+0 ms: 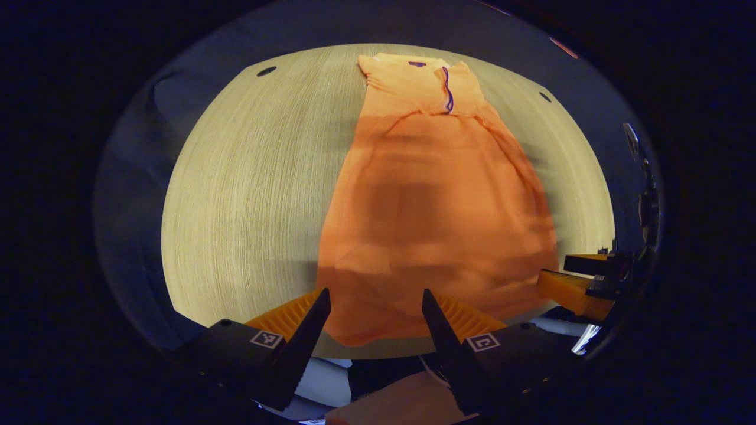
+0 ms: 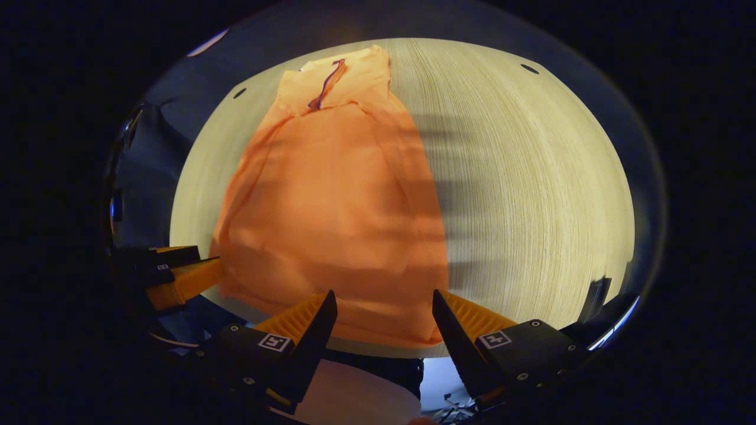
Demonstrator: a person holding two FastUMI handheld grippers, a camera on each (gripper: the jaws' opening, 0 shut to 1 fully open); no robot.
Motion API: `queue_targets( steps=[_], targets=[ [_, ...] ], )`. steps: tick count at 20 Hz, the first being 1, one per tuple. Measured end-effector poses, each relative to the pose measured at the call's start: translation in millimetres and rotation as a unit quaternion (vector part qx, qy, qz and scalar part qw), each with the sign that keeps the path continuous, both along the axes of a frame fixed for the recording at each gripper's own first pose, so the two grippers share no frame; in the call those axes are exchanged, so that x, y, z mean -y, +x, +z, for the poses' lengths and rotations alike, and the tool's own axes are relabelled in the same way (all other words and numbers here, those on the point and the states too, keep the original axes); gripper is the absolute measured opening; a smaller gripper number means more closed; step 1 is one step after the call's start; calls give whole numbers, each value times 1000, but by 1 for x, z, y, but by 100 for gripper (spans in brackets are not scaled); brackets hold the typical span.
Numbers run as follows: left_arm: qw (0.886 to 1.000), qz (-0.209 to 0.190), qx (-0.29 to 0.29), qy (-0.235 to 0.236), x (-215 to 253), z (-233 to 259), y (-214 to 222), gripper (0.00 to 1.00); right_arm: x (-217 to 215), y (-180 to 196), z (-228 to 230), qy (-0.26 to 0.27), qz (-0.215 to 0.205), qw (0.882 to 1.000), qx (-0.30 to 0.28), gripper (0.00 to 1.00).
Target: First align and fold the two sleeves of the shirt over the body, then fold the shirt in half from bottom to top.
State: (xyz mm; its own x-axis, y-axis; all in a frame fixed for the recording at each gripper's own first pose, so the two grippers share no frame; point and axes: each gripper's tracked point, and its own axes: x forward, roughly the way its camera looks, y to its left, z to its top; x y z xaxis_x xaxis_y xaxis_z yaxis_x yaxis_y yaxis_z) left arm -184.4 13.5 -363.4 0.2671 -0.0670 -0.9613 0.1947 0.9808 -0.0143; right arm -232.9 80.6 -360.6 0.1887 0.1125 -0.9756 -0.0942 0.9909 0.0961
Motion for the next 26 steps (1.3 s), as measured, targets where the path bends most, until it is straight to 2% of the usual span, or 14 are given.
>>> queue_targets(
  steps=[6, 8, 9, 10, 12, 21, 22, 23, 24, 25, 26],
  targets=[
    [999, 37, -23, 27, -17, -34, -15, 96, 6, -10, -19, -41, 0, 999, -19, 99],
    [997, 62, -54, 10, -10, -46, -31, 100, 7, -13, -25, -50, 0, 998, -25, 99],
    [995, 65, -66, 23, -14, -47, -39, 100, 10, -18, -28, -58, 5, 998, -33, 99],
    [997, 61, -48, 19, -12, -46, -31, 100, 13, -15, -26, -63, 12, 998, -21, 99],
    [996, 67, -47, 20, -14, -48, -26, 100, 12, -15, -28, -69, 15, 997, -17, 97],
    [997, 64, -29, 17, -14, -46, -28, 100, 12, -15, -29, -70, 8, 997, -16, 96],
    [998, 57, -19, 15, -9, -44, -24, 89, 12, -15, -28, -70, 5, 997, -17, 74],
    [999, 49, -9, 11, -3, -45, -21, 68, 11, -15, -25, -69, 2, 998, -15, 69],
    [999, 49, -2, 2, 2, -41, -22, 46, 11, -14, -27, -65, -3, 998, -8, 53],
    [999, 48, -6, -1, 3, -42, -23, 24, 7, -11, -26, -43, -18, 999, 7, 45],
    [999, 46, 0, -12, -1, -45, -18, 2, 3, -10, -25, -19, -30, 999, 14, 7]
  ],
)
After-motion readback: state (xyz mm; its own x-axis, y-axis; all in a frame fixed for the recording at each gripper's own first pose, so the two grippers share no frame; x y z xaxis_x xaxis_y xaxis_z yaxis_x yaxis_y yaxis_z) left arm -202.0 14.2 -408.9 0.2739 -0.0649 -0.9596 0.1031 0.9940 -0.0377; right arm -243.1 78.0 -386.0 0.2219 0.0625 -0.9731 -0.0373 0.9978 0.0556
